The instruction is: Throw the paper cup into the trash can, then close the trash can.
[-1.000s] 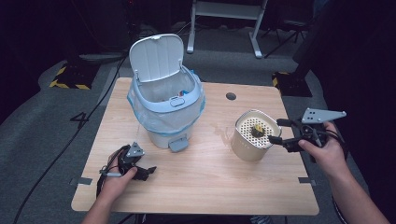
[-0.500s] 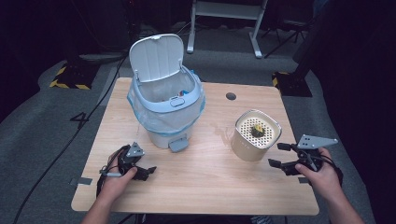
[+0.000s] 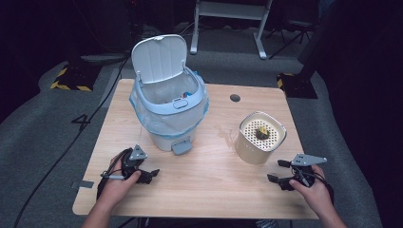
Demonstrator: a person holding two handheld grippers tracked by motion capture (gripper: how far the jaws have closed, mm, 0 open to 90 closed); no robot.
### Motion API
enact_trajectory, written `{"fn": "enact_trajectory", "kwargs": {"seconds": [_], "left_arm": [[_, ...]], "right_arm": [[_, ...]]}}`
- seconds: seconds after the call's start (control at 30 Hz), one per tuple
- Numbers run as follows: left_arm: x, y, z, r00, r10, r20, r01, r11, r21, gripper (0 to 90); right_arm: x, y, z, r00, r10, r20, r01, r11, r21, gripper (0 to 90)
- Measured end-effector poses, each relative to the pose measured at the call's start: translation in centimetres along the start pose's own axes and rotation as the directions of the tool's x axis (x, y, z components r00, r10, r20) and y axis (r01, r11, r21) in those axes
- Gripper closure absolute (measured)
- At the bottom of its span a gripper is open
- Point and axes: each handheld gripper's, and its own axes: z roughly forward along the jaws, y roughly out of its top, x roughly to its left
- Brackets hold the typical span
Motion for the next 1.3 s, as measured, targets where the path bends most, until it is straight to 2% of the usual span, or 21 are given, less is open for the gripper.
{"fn": "enact_trajectory", "kwargs": {"seconds": [0.2,0.3,0.4,0.6,0.63,0.73,0.87,1.0,1.17,1.27,1.3], "left_arm": [[-0.2,0.0,0.0,0.9999,-0.013,-0.011,0.013,0.9999,0.000,7.4],[-0.2,-0.1,-0.1,0.9995,-0.023,-0.022,0.022,0.9997,-0.001,7.3],[-0.5,-0.1,-0.1,0.9984,-0.042,-0.039,0.042,0.9991,-0.003,7.3],[-0.5,-0.1,-0.1,0.9978,-0.049,-0.044,0.049,0.9988,-0.008,8.5],[-0.6,-0.1,-0.1,0.9974,-0.059,-0.042,0.058,0.9981,-0.017,11.3],[-0.5,-0.1,-0.5,0.9978,-0.049,-0.044,0.048,0.9987,-0.017,22.5],[-0.4,0.0,-1.3,0.9985,-0.047,-0.027,0.045,0.9978,-0.049,28.6],[-0.1,0.4,-2.7,0.9976,-0.069,0.009,0.070,0.9930,-0.096,31.8],[0.2,1.2,-4.2,0.9929,-0.107,0.051,0.112,0.9878,-0.107,32.3],[0.3,1.8,-5.0,0.9953,-0.092,0.029,0.094,0.9899,-0.106,33.7],[0.3,2.0,-5.3,0.9952,-0.091,0.035,0.094,0.9899,-0.106,33.7]], "right_arm": [[0.3,-1.6,1.5,0.9982,-0.021,0.057,0.019,1.000,0.024,17.6],[0.6,-1.9,2.0,0.9969,-0.044,0.065,0.041,0.998,0.038,16.5],[0.8,-1.9,2.1,0.9964,-0.036,0.077,0.033,0.999,0.040,16.0],[0.9,-1.9,2.1,0.9962,-0.027,0.083,0.024,0.999,0.039,16.0],[0.9,-1.9,2.1,0.9963,-0.027,0.082,0.024,0.999,0.039,16.0],[0.9,-1.9,2.1,0.9963,-0.026,0.082,0.023,0.999,0.039,16.0],[0.9,-1.9,2.1,0.9963,-0.026,0.082,0.023,0.999,0.038,16.0],[0.9,-1.9,2.1,0.9964,-0.026,0.081,0.023,0.999,0.038,16.0],[1.0,-1.9,2.1,0.9960,-0.024,0.086,0.021,0.999,0.036,16.1],[0.9,-1.9,2.1,0.9960,-0.023,0.086,0.020,0.999,0.036,16.1],[0.9,-1.9,2.1,0.9960,-0.023,0.086,0.020,0.999,0.036,16.1]]}}
